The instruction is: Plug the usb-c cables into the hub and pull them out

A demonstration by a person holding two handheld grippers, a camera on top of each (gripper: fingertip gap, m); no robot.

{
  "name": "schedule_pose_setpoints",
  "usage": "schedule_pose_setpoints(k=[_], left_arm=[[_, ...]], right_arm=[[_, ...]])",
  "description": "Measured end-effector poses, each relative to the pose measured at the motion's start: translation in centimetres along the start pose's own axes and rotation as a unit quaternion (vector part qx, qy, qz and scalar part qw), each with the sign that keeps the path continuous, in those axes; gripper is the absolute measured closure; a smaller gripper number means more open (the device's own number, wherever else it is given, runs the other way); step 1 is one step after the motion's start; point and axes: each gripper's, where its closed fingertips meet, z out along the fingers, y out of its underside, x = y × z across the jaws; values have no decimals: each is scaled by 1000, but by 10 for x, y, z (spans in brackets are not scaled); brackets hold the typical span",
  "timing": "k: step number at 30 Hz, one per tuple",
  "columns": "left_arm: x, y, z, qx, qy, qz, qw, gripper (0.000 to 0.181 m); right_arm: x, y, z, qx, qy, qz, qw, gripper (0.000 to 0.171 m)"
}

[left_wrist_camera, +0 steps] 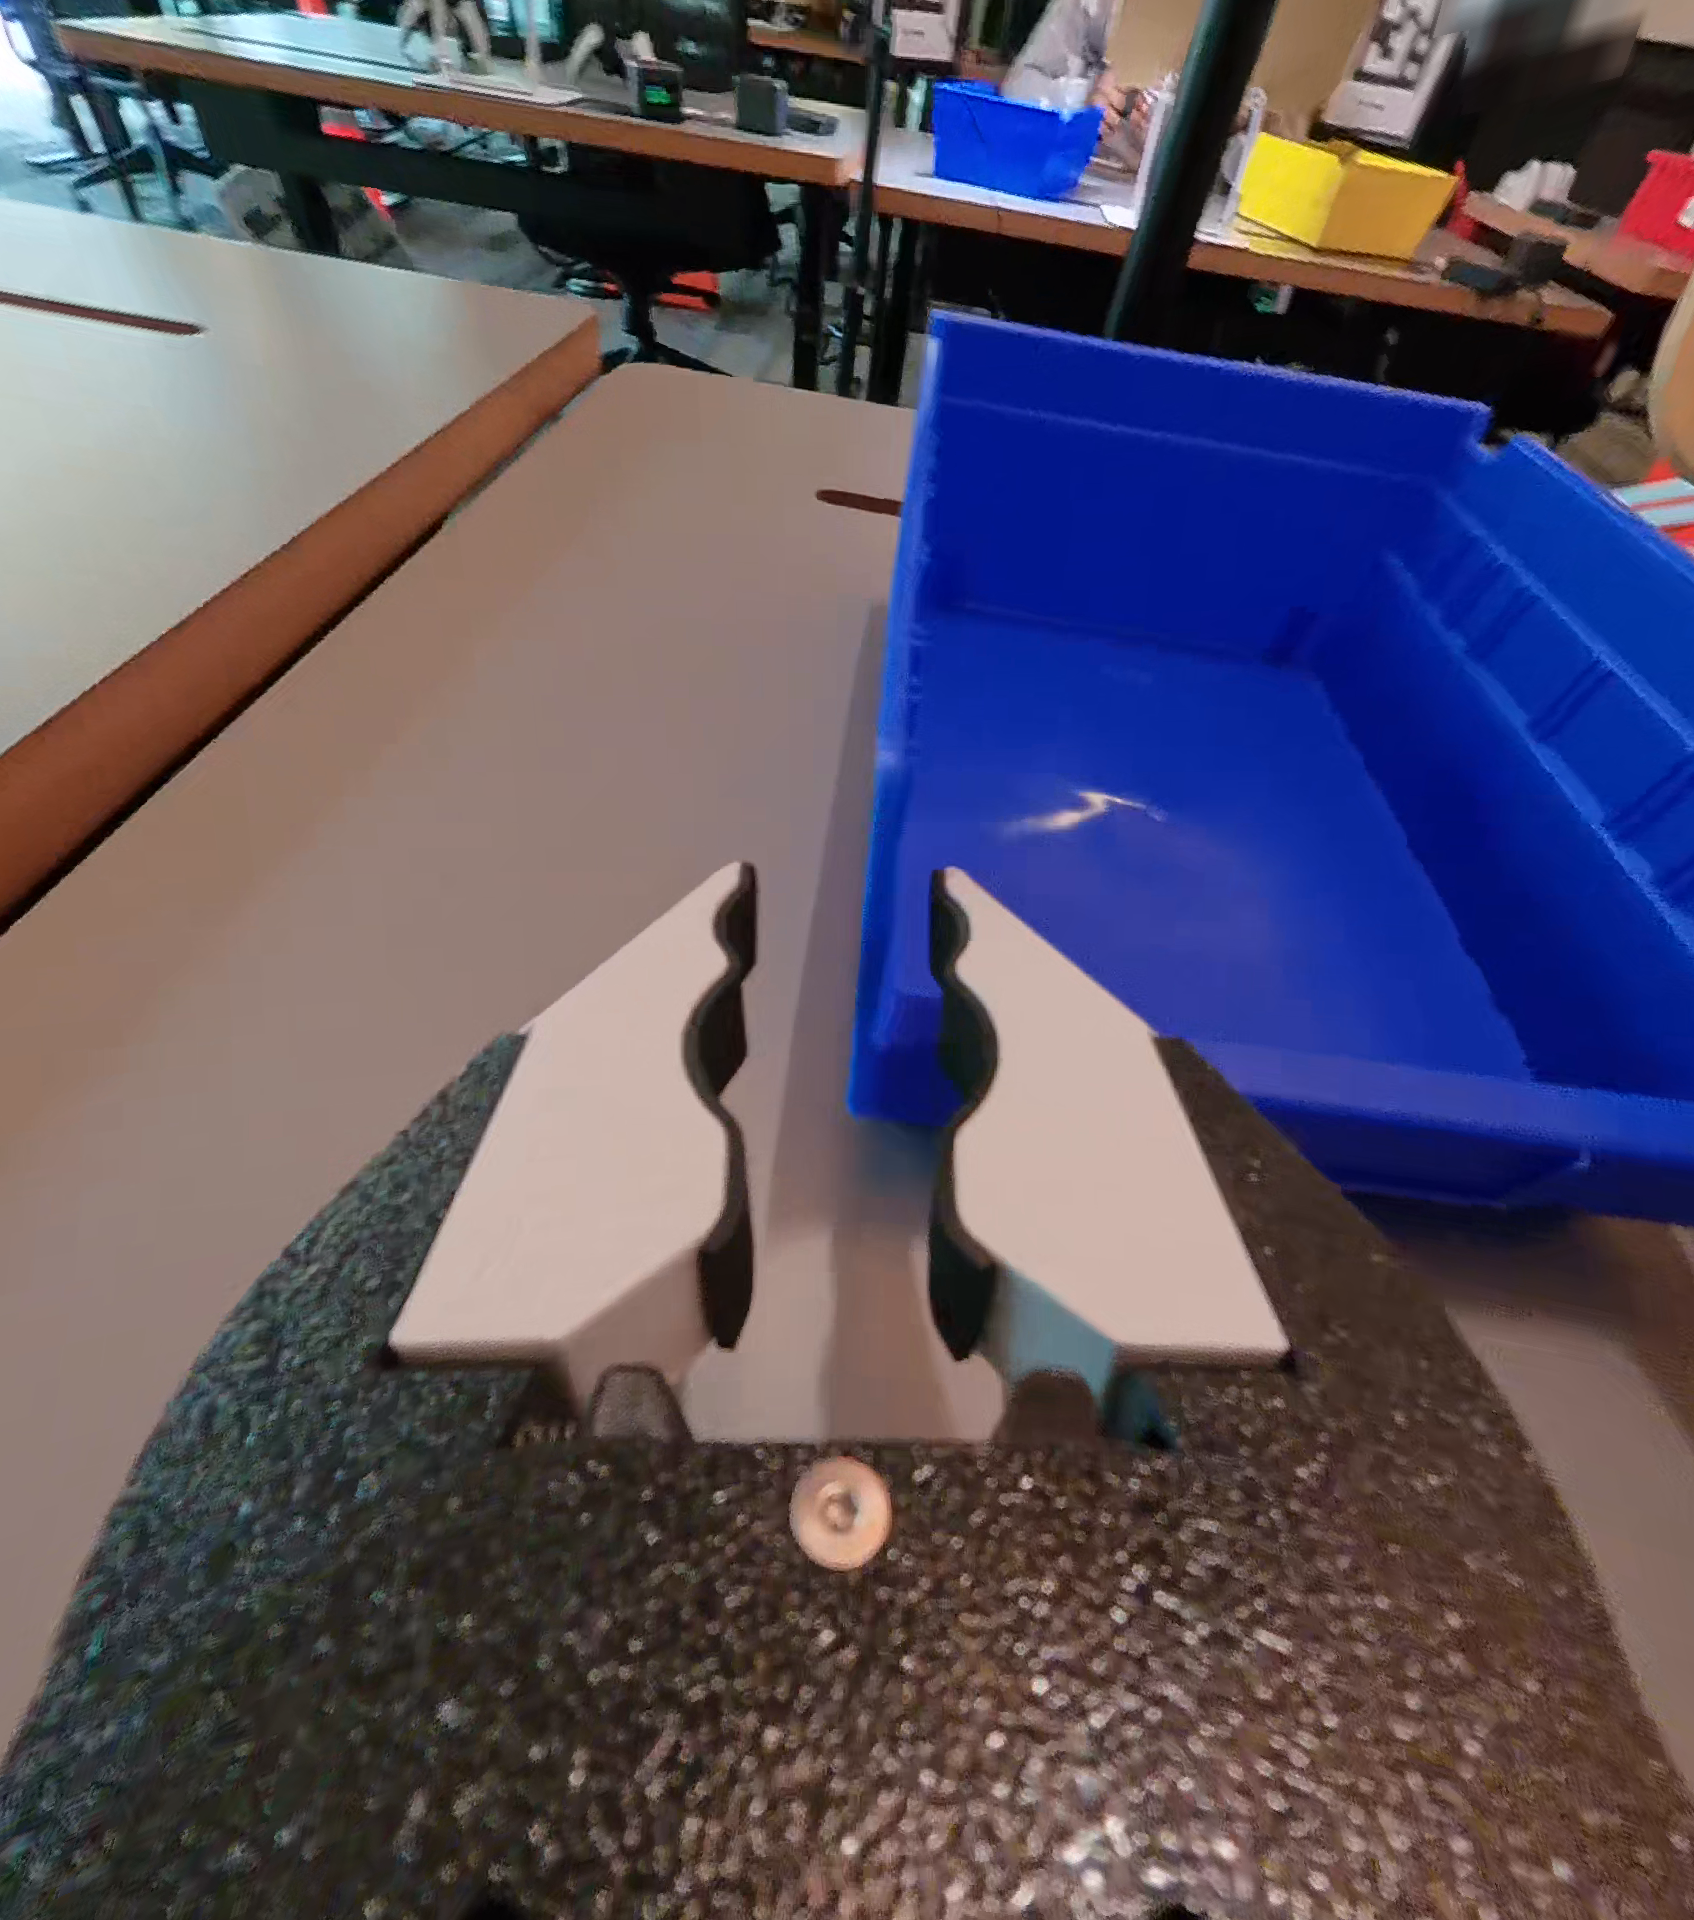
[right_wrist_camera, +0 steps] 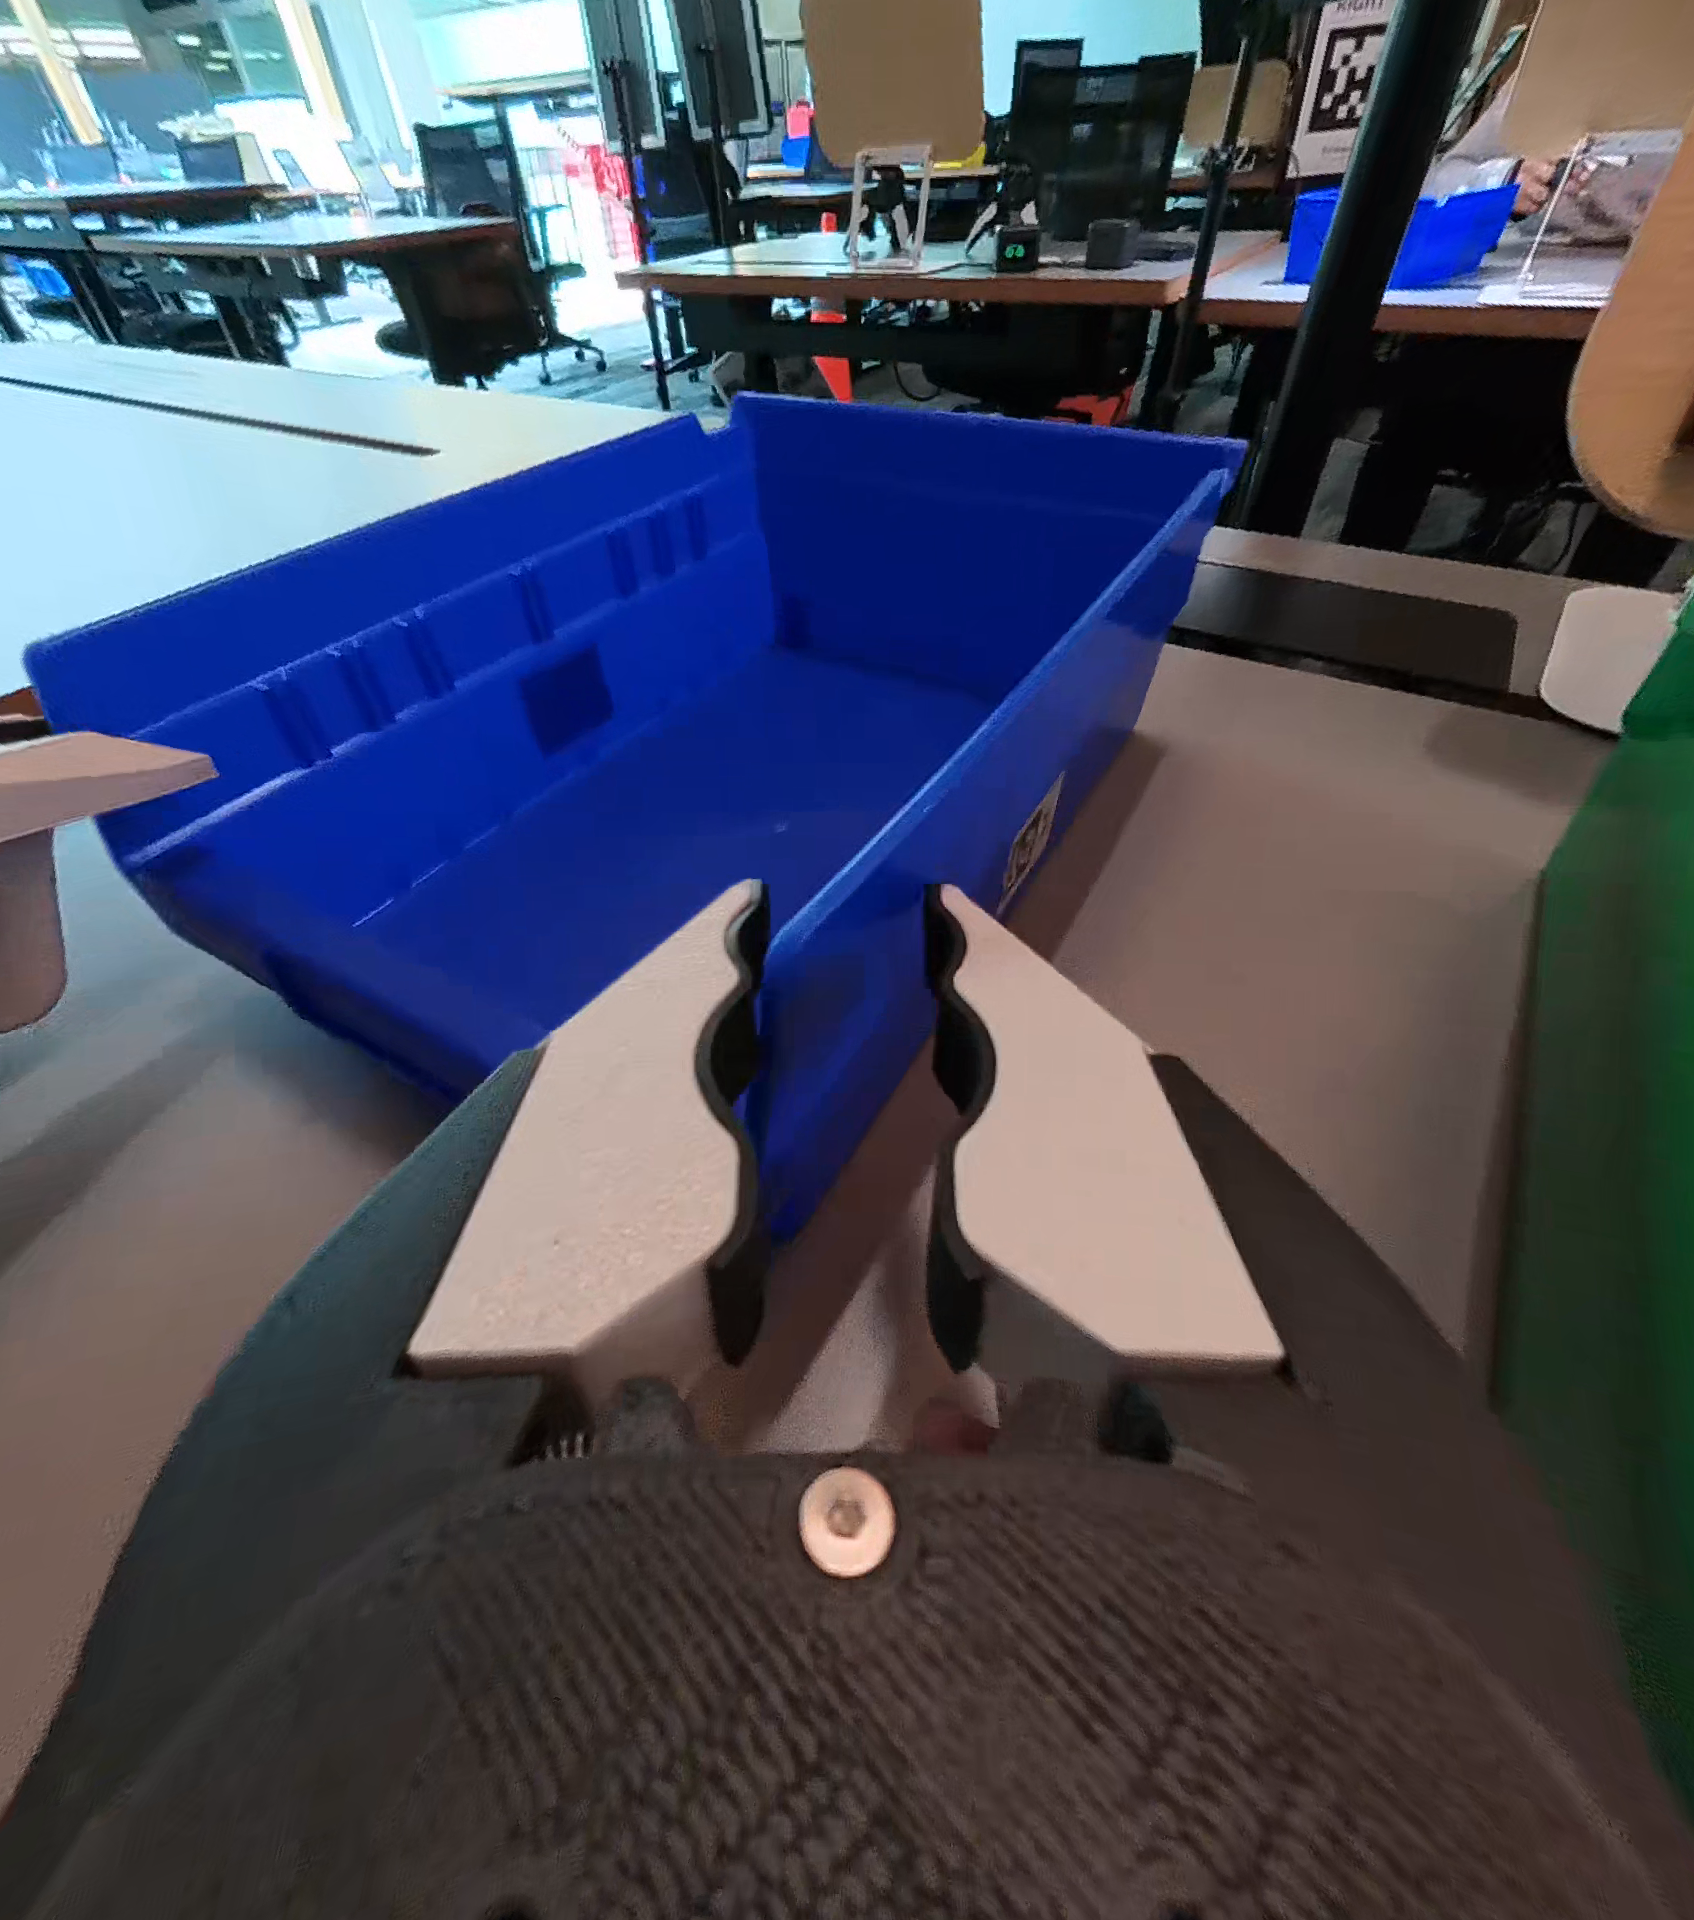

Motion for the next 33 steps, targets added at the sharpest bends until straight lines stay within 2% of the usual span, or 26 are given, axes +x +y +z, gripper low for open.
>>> schedule_pose_setpoints(k=[2, 5, 7, 9, 14, 17, 19, 23, 26, 29, 33], left_arm=[[11, 4, 4, -15, 23, 27, 999, 180], [20, -9, -4, 25, 23, 86, 996, 181], [29, -35, -19, 81, 23, 84, 993, 181], [41, -59, -36, 116, 13, 123, 986, 180], [100, -127, -98, 241, 21, 131, 961, 181], [161, -142, -126, 285, 53, 112, 950, 180], [210, -135, -136, 297, 87, 87, 947, 179], [328, -91, -149, 283, 188, 63, 938, 169], [415, -65, -151, 246, 260, 59, 932, 164], [494, -54, -148, 218, 315, 32, 923, 158], [585, -30, -134, 177, 363, 45, 914, 155]], right_arm=[[6, 2, 2, -8, 11, 6, 1000, 149], [11, -4, -5, -2, 23, 7, 1000, 154], [13, -21, -16, 13, 8, 64, 998, 155], [19, -43, -29, 36, 9, 66, 997, 157], [48, -121, -104, 159, 47, 9, 986, 160], [89, -152, -165, 222, 84, -43, 970, 162], [128, -158, -208, 246, 123, -71, 959, 165], [214, -143, -292, 252, 195, -78, 945, 169], [283, -116, -345, 230, 257, -54, 937, 169], [343, -86, -391, 214, 308, -7, 927, 169], [415, -42, -431, 184, 362, 38, 913, 168]])
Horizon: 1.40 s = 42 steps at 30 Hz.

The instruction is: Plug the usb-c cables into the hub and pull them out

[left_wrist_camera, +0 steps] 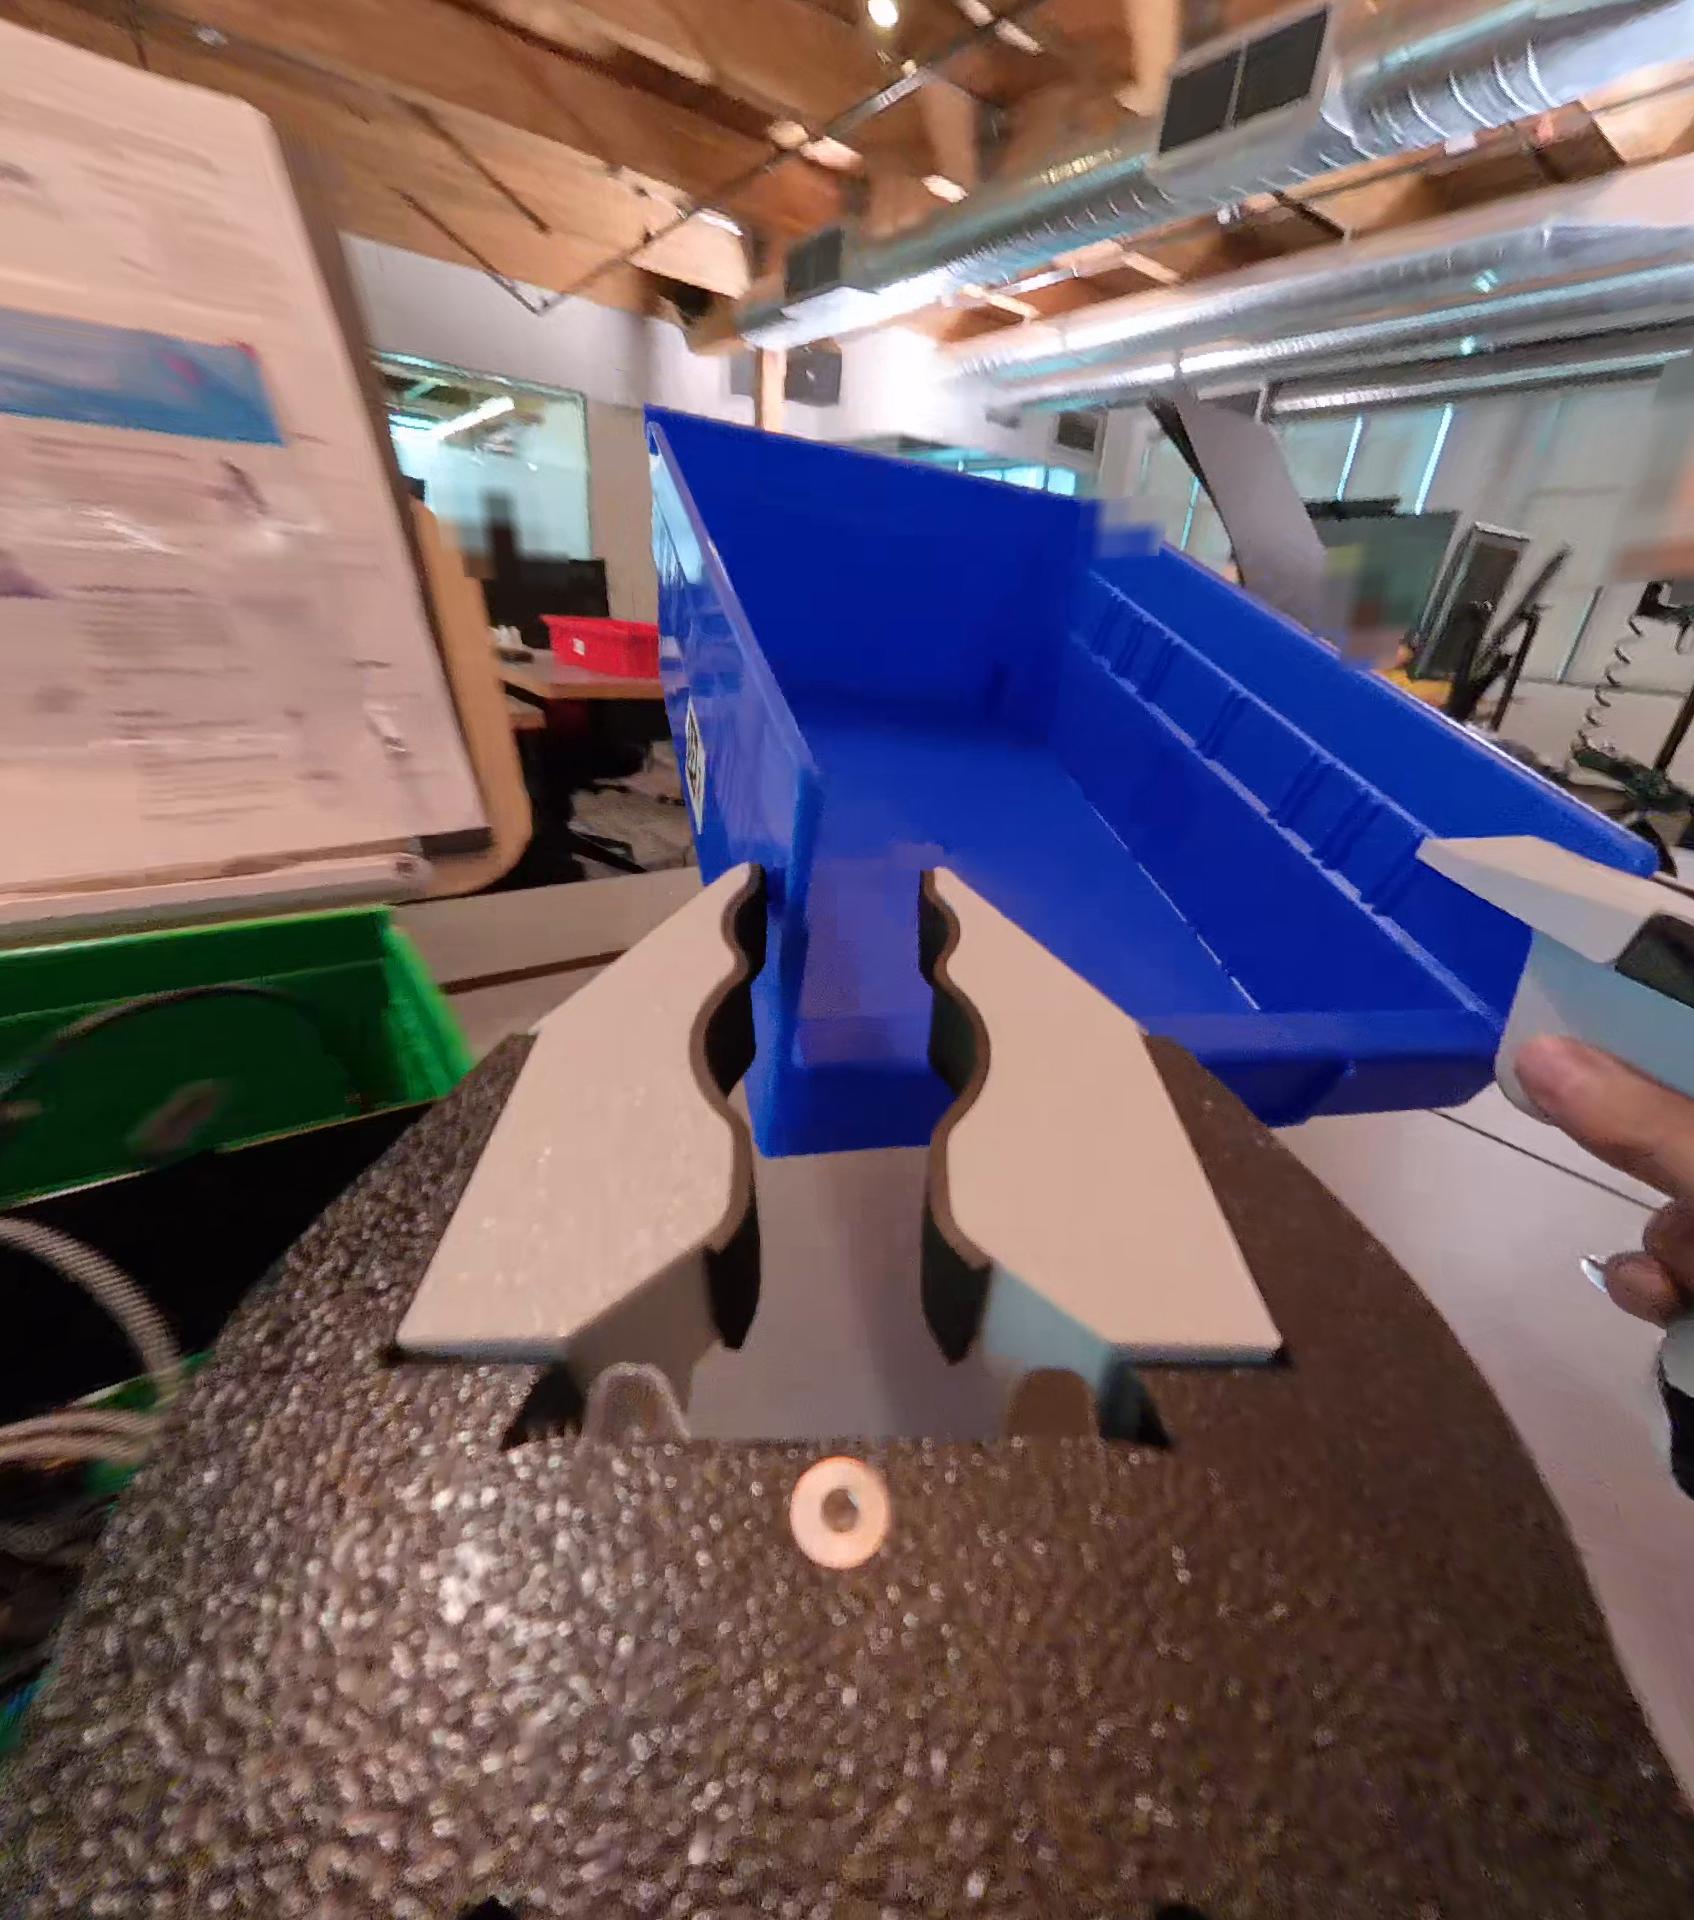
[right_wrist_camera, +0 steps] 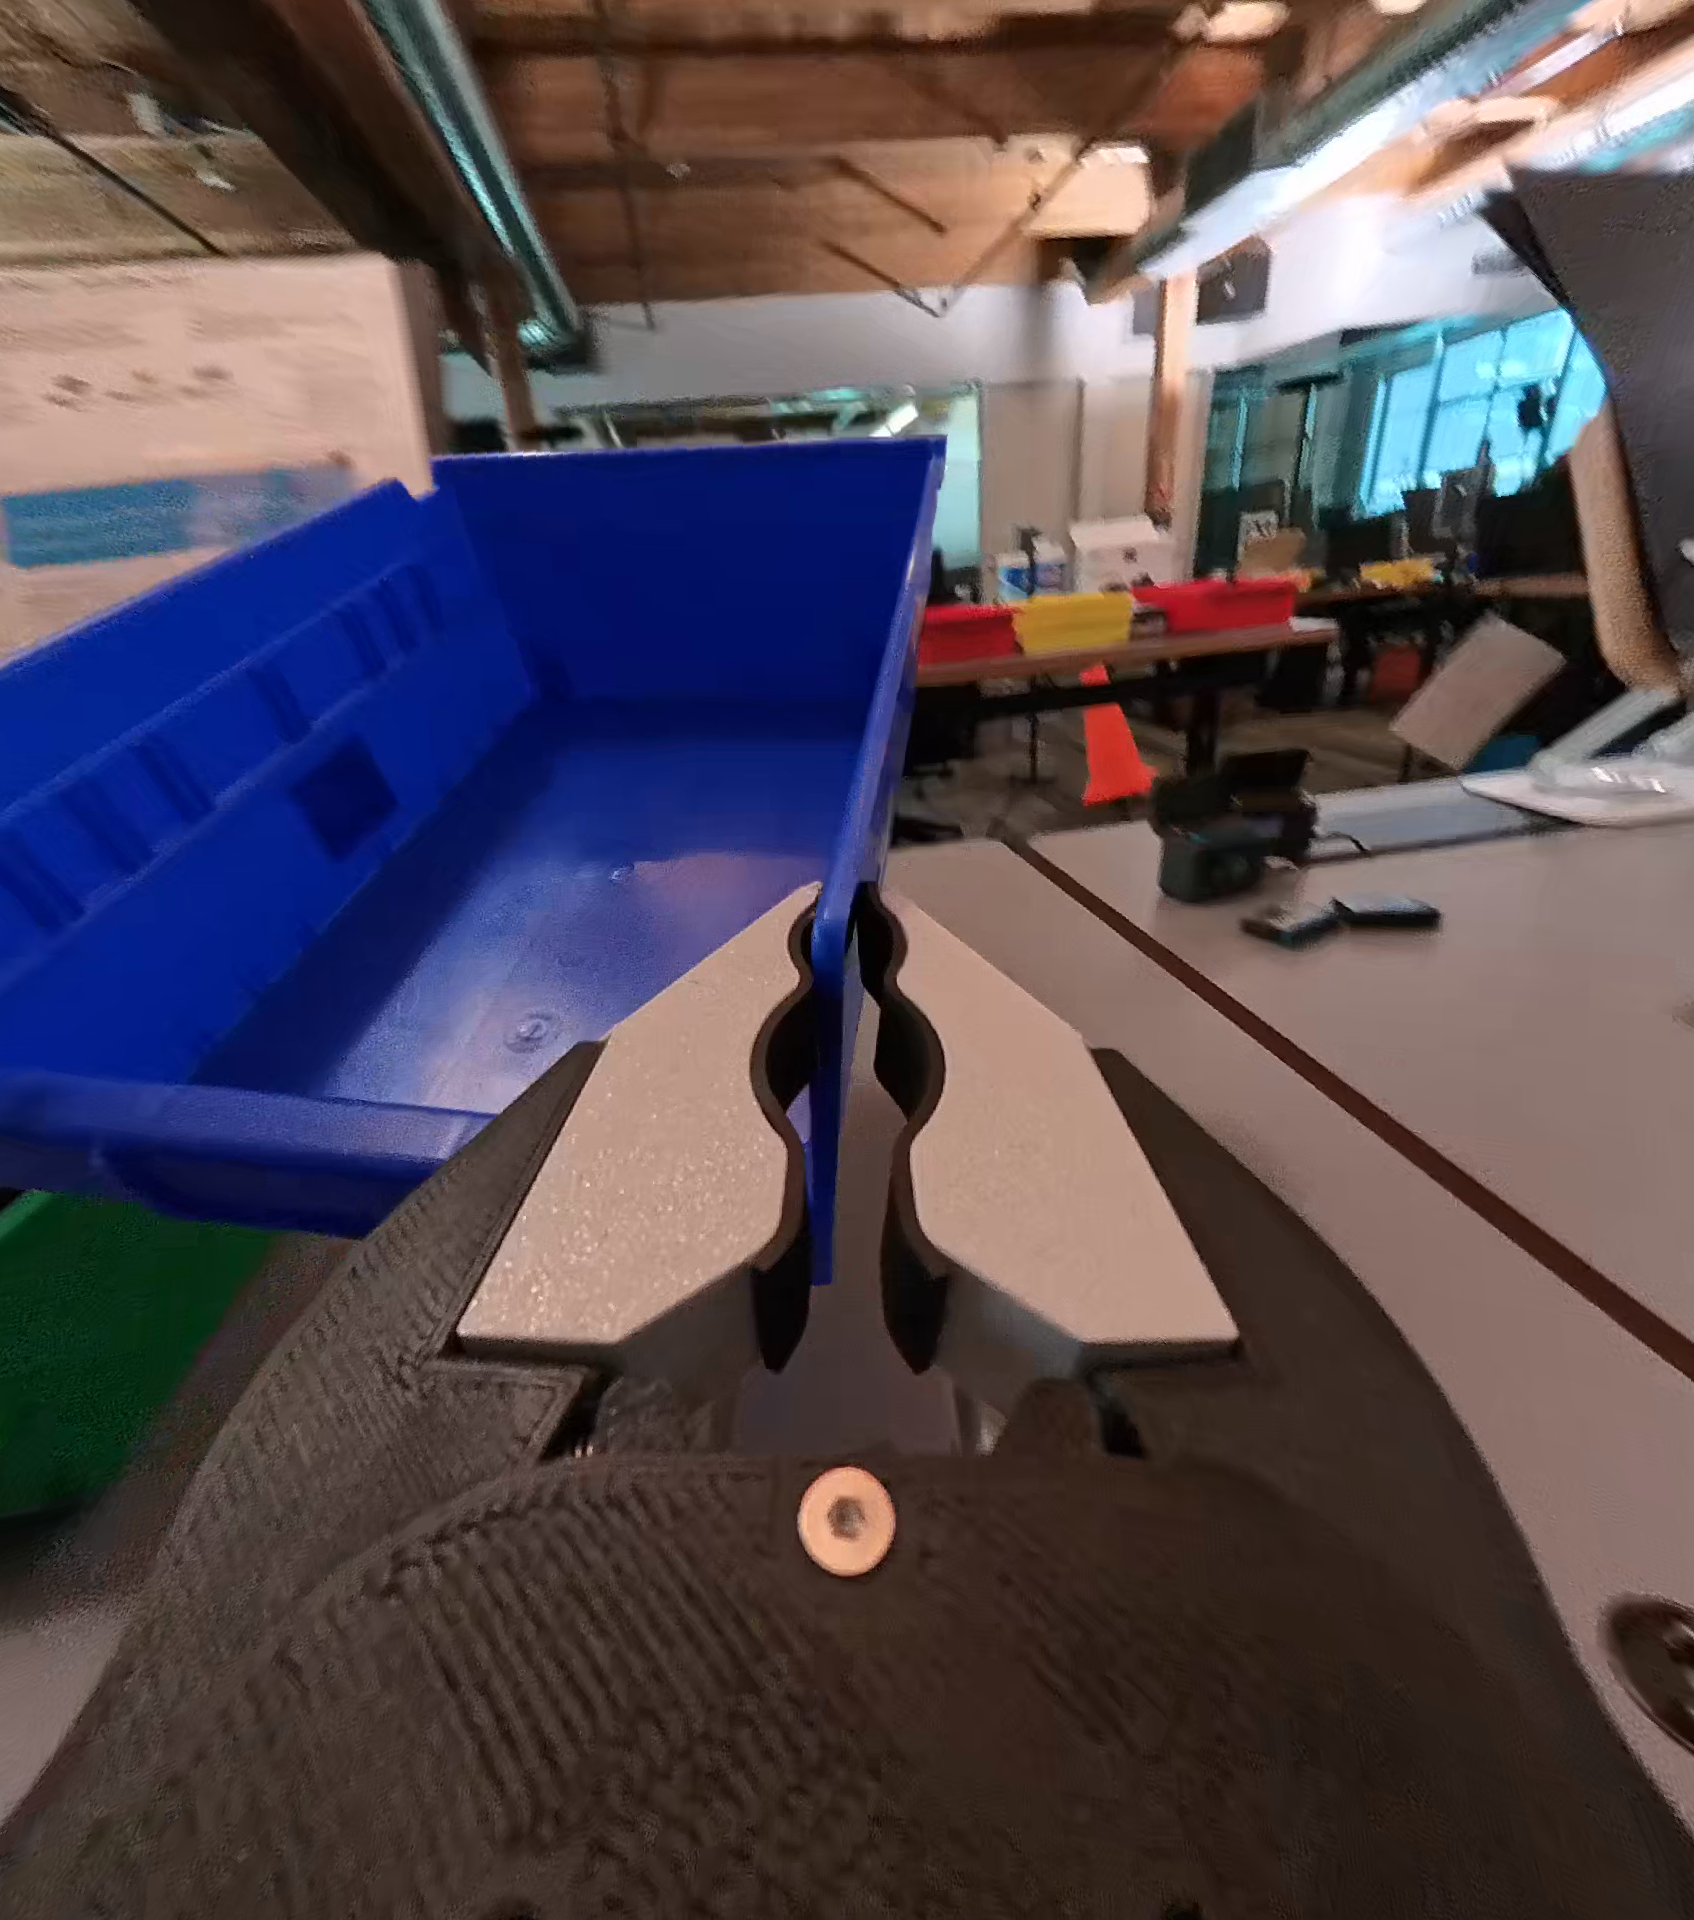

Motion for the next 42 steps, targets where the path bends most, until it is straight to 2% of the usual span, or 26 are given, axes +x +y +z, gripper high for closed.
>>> schedule_pose_setpoints(k=[5, 11, 13, 17, 19, 22, 24, 25, 27, 28, 30, 32, 33, 34, 36, 39, 42], left_arm=[[38, 59, 58, -76, 15, 18, 997, 156], [44, 122, 85, -179, 41, 1, 983, 157], [40, 121, 84, -184, 56, 9, 981, 154], [27, 62, 47, -126, 99, 46, 986, 145], [-12, 37, 19, -114, 56, 102, 987, 139], [-108, 10, -26, -106, -73, 157, 979, 133], [-175, 11, -60, -137, -157, 155, 966, 124], [-204, 18, -75, -160, -190, 146, 958, 117], [-246, 44, -100, -225, -227, 114, 941, 100], [-257, 60, -108, -253, -228, 90, 936, 94], [-264, 89, -113, -287, -205, 46, 934, 93], [-263, 108, -111, -302, -180, 25, 936, 109], [-255, 111, -106, -297, -148, 15, 943, 119], [-249, 110, -102, -289, -127, 5, 949, 148], [-264, 106, -104, -285, -162, 37, 944, 171], [-288, 101, -117, -274, -187, 37, 943, 175], [-322, 94, -139, -263, -206, 17, 942, 175]], right_arm=[[68, 62, 24, -85, 41, 15, 995, 168], [98, 113, 45, -160, 44, 23, 986, 168], [103, 113, 53, -155, 57, 13, 986, 168], [115, 118, 74, -172, 63, -22, 983, 168], [120, 120, 87, -177, 62, -36, 982, 167], [123, 123, 109, -182, 63, -46, 980, 167], [118, 128, 121, -196, 50, -50, 978, 167], [114, 133, 124, -218, 45, -58, 973, 162], [117, 131, 120, -240, 77, -80, 964, 117], [115, 124, 114, -242, 90, -90, 962, 102], [92, 97, 102, -199, 86, -82, 973, 91], [47, 66, 92, -127, 31, -72, 989, 91], [23, 52, 88, -94, 1, -69, 993, 95], [-4, 39, 85, -70, -37, -57, 995, 99], [-59, 25, 79, -53, -128, -8, 990, 98], [-122, 29, 65, -57, -234, 38, 970, 103], [-146, 56, 62, -89, -256, 10, 963, 104]])
